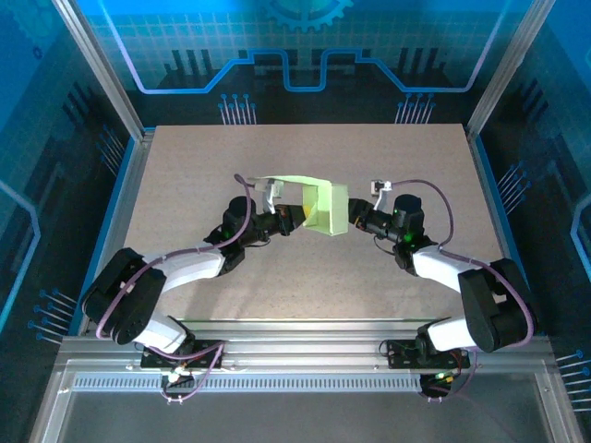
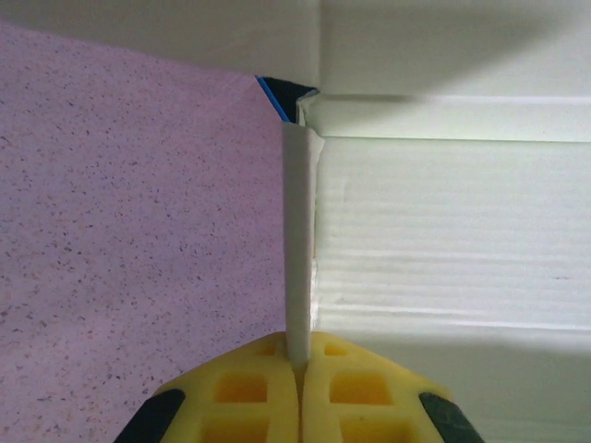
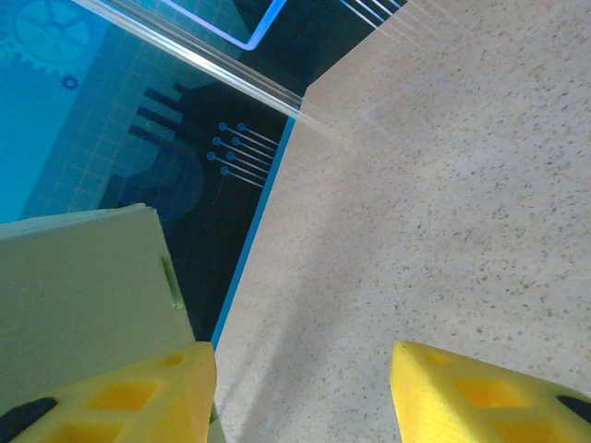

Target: Fold the paper box

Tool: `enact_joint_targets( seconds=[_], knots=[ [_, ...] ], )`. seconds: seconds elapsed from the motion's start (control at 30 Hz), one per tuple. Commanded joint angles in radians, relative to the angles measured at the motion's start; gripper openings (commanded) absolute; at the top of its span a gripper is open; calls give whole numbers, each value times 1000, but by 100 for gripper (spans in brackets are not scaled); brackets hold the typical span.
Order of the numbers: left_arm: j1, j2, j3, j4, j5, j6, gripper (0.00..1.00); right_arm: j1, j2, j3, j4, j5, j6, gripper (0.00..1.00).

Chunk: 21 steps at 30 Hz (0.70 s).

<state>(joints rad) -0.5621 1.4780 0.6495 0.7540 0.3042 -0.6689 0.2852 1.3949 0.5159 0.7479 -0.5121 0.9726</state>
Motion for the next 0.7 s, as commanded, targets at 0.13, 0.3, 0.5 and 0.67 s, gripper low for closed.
enact_joint_targets(
  seconds=[0.13, 0.3, 0.5, 0.67],
  knots=[
    [-7, -16, 3, -27, -64, 39, 0, 59, 9, 31, 40, -55, -21, 53],
    [-8, -11, 18, -85, -94, 37, 0, 119, 9, 57, 8, -20, -53, 53],
    [2, -52, 14, -177, -139, 62, 0, 61, -12, 21, -24, 29, -42, 57],
    [24, -111, 30, -415, -233, 91, 0, -47, -82, -13, -216, 143, -55, 70]
  ],
)
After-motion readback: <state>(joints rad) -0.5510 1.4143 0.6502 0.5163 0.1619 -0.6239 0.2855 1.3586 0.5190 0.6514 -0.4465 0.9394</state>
